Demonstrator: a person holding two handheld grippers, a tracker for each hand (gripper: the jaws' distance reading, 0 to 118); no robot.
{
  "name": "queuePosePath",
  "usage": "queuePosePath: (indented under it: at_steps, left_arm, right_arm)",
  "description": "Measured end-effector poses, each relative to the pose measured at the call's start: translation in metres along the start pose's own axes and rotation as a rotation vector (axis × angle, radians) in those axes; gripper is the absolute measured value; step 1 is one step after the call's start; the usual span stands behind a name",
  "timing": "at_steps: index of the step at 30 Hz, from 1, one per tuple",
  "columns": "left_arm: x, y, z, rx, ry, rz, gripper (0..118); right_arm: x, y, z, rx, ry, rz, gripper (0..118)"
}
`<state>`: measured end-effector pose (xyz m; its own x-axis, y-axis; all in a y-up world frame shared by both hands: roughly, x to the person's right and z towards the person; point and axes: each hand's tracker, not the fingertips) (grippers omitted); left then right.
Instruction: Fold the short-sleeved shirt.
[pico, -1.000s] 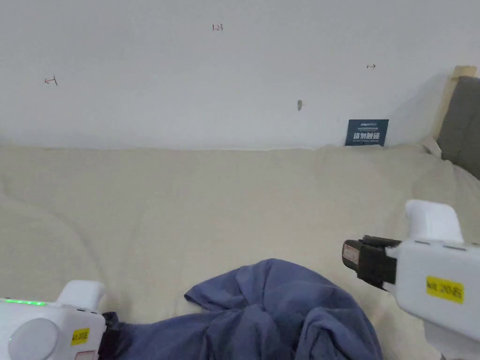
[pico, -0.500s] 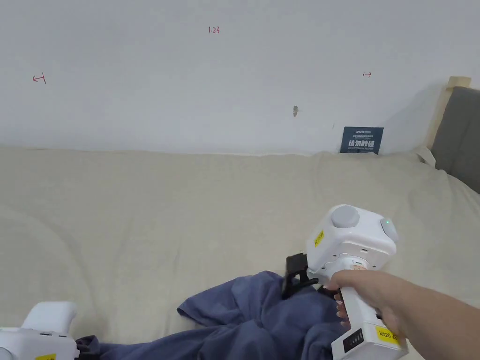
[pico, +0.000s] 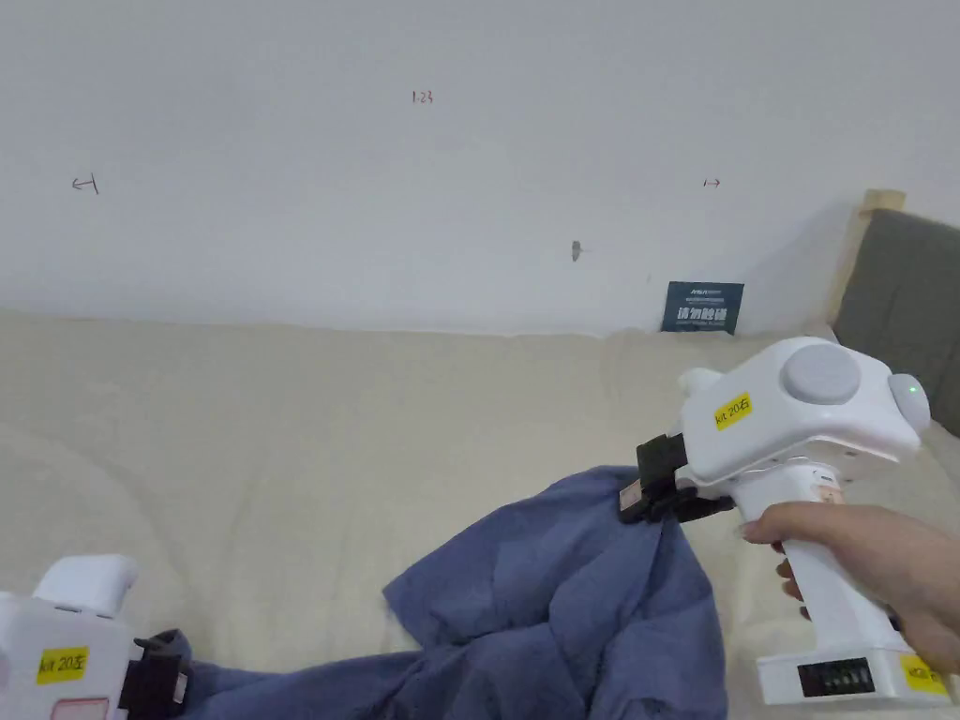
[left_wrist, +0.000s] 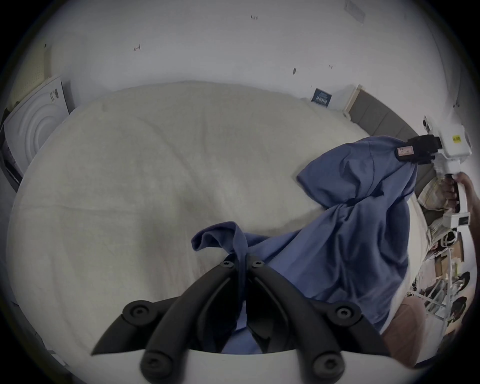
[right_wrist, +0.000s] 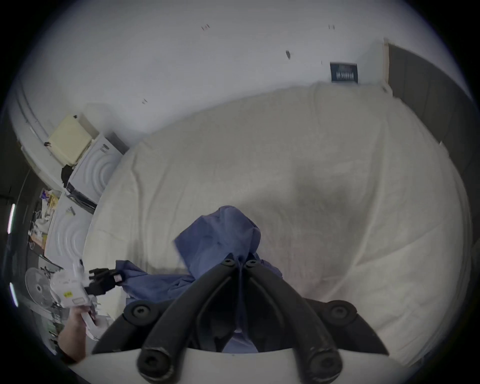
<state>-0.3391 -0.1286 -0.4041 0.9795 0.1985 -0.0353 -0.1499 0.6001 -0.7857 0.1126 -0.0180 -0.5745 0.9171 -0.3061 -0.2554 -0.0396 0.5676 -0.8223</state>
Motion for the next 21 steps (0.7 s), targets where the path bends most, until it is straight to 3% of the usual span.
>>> queuePosePath:
  at_steps: [3, 7, 10, 13, 21]
  left_arm:
    - [0.007, 0.023, 0.043, 0.080, -0.009, -0.009, 4]
    - [0.018, 0.062, 0.103, 0.200, -0.019, -0.006, 4]
    - [0.031, 0.091, 0.143, 0.269, 0.011, -0.036, 4]
    - [0.038, 0.122, 0.179, 0.318, 0.026, -0.007, 4]
    - [0.046, 0.213, 0.241, 0.490, 0.100, 0.049, 4]
  right_arm:
    - [-0.006, 0.002, 0.054, 0.098, 0.009, 0.033, 0]
    - [0.002, 0.020, 0.107, 0.150, 0.069, -0.023, 0]
    - [0.002, 0.037, 0.142, 0.209, 0.095, -0.005, 0]
    - [-0.003, 0.057, 0.173, 0.283, 0.043, 0.019, 0]
    - [-0.025, 0.125, 0.240, 0.482, -0.005, -0.025, 0]
